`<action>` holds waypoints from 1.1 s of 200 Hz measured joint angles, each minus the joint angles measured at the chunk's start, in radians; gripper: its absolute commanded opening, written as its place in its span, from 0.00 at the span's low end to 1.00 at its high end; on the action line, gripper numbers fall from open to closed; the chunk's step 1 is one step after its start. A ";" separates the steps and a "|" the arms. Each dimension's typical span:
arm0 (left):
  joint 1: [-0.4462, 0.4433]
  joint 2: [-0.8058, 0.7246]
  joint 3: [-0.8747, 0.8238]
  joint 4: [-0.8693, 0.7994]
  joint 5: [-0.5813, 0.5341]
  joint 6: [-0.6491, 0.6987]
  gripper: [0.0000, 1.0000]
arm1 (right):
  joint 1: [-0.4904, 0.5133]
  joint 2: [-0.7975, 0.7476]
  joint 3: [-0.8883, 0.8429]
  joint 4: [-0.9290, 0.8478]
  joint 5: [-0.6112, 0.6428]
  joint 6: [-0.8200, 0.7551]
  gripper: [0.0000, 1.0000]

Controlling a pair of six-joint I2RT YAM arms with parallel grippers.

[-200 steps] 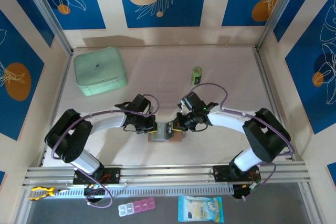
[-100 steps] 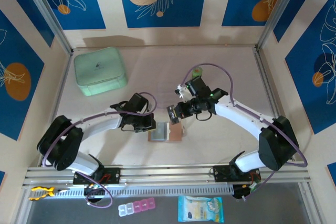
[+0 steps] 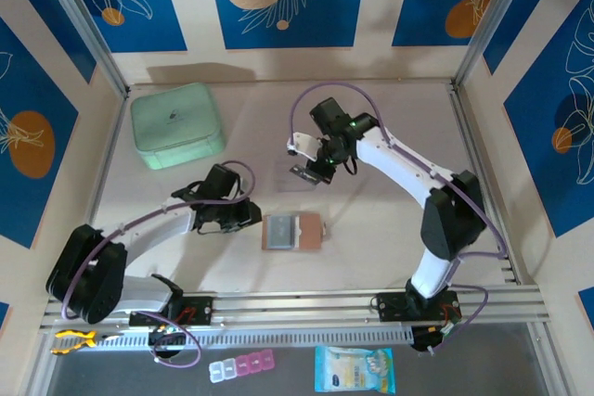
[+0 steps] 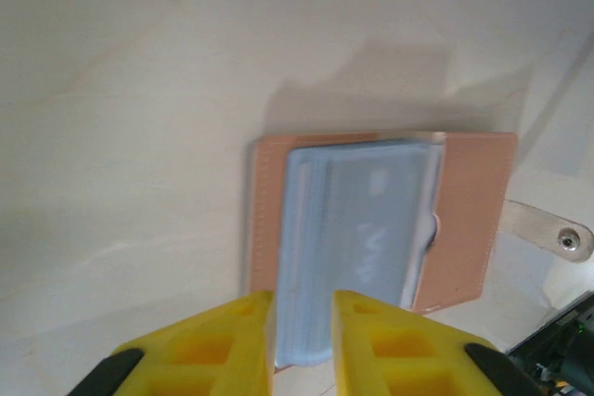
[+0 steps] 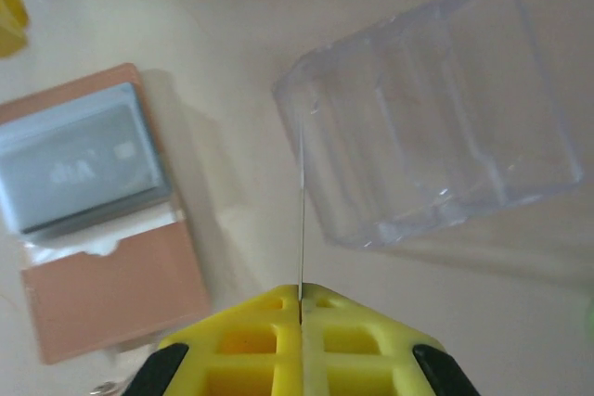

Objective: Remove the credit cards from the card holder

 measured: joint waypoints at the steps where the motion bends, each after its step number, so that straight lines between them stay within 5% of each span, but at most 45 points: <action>1: 0.003 -0.002 -0.003 0.000 0.002 0.002 0.28 | 0.000 0.006 0.008 -0.003 0.000 -0.008 0.00; 89: 0.113 -0.065 -0.060 -0.001 0.055 0.005 0.30 | -0.001 0.301 0.314 -0.182 0.026 -0.220 0.00; 220: 0.145 -0.068 -0.074 -0.004 0.073 0.023 0.30 | 0.010 0.398 0.508 -0.315 0.023 -0.283 0.00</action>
